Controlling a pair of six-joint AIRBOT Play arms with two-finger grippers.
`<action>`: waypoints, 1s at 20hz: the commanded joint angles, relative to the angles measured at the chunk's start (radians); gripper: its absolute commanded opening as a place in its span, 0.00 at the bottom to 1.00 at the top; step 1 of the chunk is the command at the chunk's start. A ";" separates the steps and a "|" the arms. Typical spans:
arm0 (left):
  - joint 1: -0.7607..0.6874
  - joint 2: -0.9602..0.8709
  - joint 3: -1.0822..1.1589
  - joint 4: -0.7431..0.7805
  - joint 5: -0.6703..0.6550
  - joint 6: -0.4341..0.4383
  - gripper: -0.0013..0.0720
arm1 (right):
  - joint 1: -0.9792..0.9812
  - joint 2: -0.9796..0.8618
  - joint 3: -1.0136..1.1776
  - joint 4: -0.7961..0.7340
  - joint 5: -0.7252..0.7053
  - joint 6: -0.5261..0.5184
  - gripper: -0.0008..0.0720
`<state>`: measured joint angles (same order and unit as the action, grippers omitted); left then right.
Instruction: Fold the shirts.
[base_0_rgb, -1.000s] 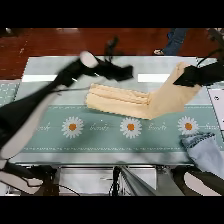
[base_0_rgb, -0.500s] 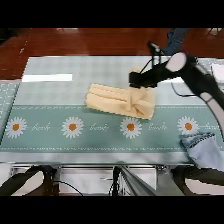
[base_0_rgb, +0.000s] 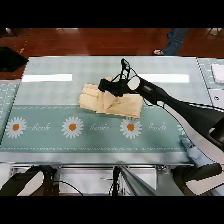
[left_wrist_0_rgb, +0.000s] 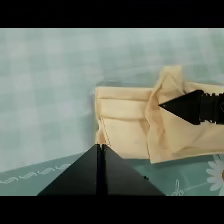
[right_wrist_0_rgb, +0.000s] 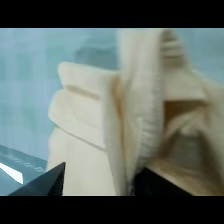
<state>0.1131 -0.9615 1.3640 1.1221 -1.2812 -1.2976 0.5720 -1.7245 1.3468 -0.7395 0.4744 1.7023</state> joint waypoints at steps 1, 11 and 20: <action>-0.068 -0.009 -0.151 -0.008 0.059 0.004 0.05 | 0.021 0.021 0.029 0.252 -0.075 -0.263 0.74; -0.111 -0.215 -0.229 -0.016 0.104 0.092 0.05 | -0.475 0.427 0.043 -0.492 0.839 -0.129 0.72; -0.111 -0.246 -0.229 -0.016 0.098 0.101 0.05 | -0.664 0.380 -0.376 -0.216 0.608 -0.182 0.82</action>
<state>0.0021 -1.2030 1.1351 1.1069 -1.1797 -1.1995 -0.0650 -1.3201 1.0962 -1.1191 1.1904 1.5414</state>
